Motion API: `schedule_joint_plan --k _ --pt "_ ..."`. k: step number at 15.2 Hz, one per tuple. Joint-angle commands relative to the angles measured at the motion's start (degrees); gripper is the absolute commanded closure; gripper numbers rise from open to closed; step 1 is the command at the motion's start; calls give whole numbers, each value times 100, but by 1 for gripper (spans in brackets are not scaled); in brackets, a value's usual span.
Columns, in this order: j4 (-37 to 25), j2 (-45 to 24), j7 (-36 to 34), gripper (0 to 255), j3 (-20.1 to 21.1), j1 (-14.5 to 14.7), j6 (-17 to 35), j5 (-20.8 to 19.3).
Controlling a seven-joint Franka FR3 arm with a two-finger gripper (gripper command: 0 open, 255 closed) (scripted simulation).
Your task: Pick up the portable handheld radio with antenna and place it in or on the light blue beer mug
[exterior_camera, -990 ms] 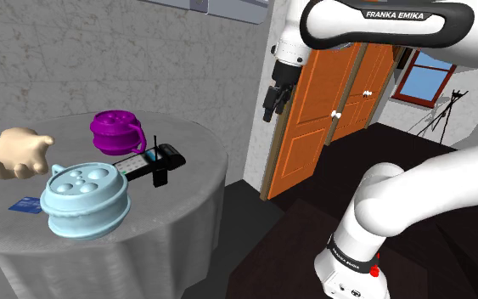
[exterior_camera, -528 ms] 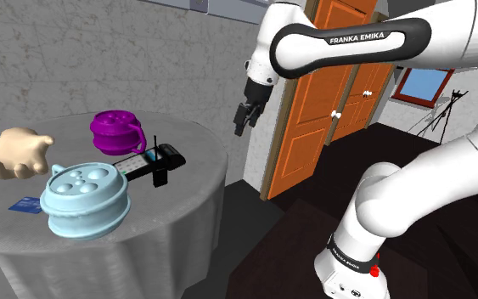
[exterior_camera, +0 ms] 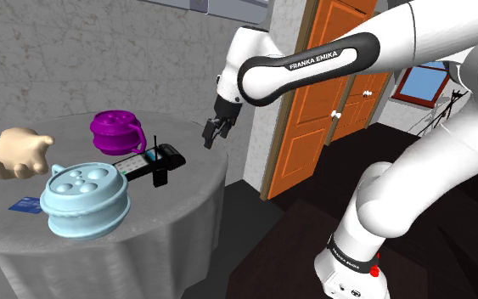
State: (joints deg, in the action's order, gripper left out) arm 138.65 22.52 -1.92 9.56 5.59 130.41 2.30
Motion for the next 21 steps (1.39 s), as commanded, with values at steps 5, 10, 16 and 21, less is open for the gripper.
schedule_joint_plan --k 5,10,16,21 --pt "-477 -1154 -493 0 406 16 1025 -310" --pt "-1067 -2167 -1098 0 666 35 1677 -927" --pt "-1528 -2961 -1609 0 676 141 2095 -1547" --pt "-1620 -3305 -1780 0 600 184 2323 -1791"
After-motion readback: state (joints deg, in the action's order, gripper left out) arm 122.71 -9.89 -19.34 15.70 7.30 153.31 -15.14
